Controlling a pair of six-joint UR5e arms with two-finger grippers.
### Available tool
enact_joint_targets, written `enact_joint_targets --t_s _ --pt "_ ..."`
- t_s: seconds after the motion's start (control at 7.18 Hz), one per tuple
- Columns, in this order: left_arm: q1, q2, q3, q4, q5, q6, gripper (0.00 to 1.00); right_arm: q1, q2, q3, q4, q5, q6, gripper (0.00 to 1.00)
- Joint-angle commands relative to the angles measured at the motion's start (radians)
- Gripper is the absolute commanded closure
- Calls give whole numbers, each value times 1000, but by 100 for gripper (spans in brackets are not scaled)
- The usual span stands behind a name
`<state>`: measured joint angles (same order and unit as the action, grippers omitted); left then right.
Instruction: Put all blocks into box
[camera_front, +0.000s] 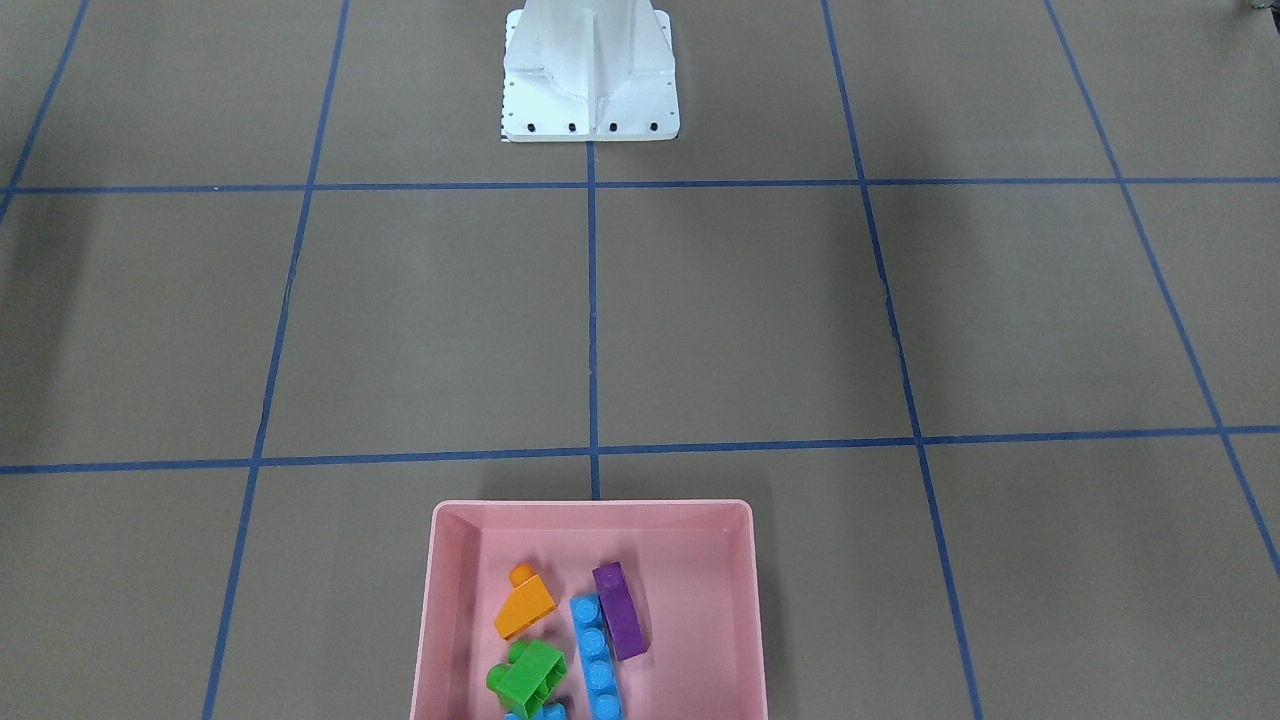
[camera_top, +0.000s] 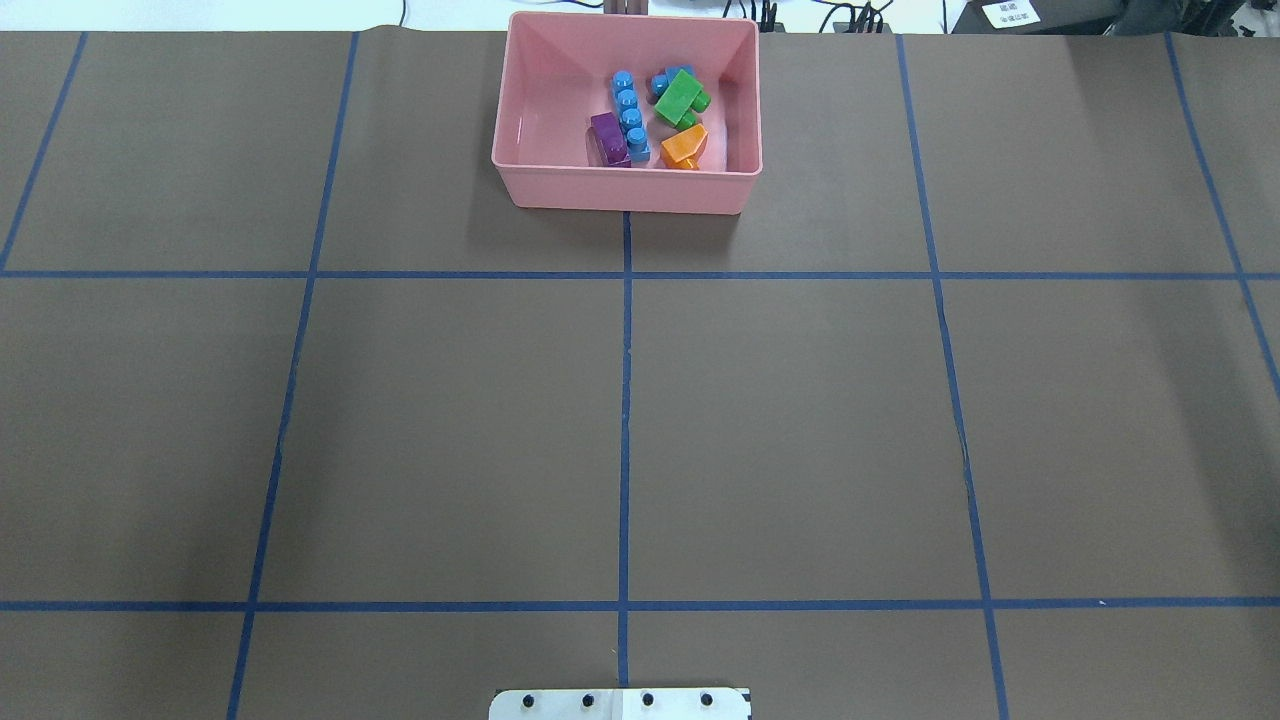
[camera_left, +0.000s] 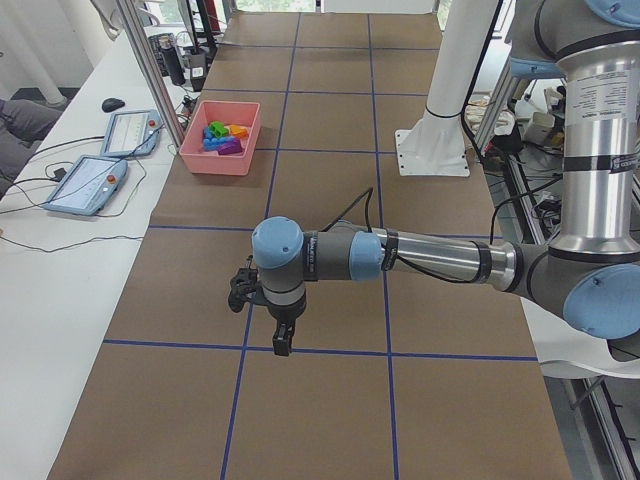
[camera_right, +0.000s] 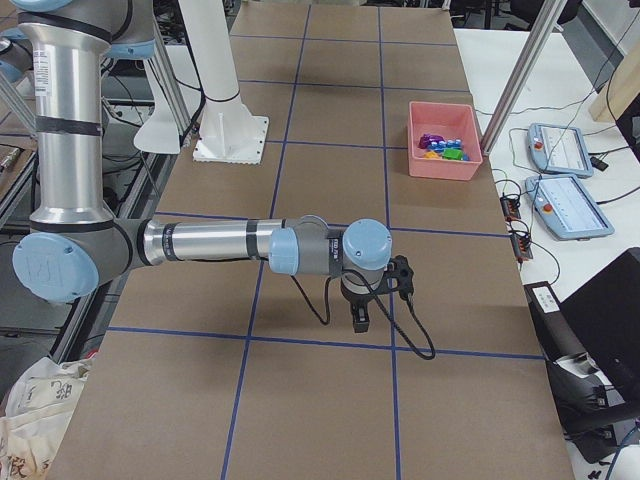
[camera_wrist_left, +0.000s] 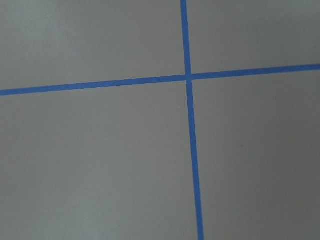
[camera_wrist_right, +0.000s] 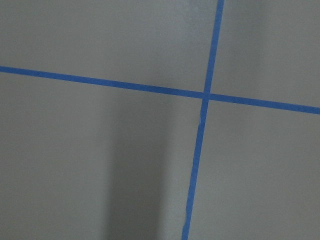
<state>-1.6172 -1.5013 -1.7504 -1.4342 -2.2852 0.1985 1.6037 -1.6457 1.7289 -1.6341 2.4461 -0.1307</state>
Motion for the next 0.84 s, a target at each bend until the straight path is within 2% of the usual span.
enact_joint_targets --t_s 0.0,0.42,0.7 --pt "-12 -8 20 -43 80 49 0 15 -45 18 0 -10 -3 0" --pt "-13 4 25 -57 69 36 0 13 -31 17 13 -79 11 0" --pt "-12 6 28 -121 37 -109 0 13 -31 6 100 -131 48 0"
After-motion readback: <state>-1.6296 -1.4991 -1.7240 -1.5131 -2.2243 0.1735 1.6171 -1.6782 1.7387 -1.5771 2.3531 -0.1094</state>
